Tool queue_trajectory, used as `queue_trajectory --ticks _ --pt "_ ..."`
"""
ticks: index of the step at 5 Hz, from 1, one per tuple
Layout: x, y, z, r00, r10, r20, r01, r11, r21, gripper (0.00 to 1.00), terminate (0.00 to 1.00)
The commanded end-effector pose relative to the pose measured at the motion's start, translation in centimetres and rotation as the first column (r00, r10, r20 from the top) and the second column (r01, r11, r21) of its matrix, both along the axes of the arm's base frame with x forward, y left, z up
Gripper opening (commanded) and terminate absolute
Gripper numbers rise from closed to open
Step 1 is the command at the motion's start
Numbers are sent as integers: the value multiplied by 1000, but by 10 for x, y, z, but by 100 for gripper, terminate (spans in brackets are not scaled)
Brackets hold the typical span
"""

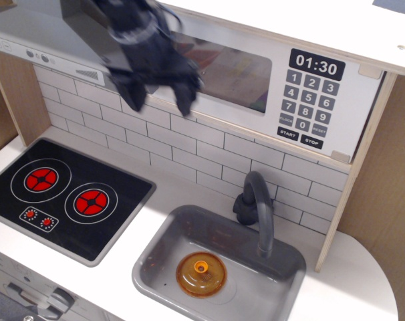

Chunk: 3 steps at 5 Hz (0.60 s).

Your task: Open microwave

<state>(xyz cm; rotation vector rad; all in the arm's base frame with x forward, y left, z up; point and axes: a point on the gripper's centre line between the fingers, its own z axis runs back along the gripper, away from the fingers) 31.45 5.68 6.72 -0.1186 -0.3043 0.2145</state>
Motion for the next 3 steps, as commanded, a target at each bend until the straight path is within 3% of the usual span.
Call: queue_trajectory --ticks 1,2,3 --pt "5 24 35 993 40 109 -50 994 96 100 0" --pt "16 29 32 995 25 97 -34 995 94 100 0" --pt "22 34 36 990 70 124 -84 990 110 100 0"
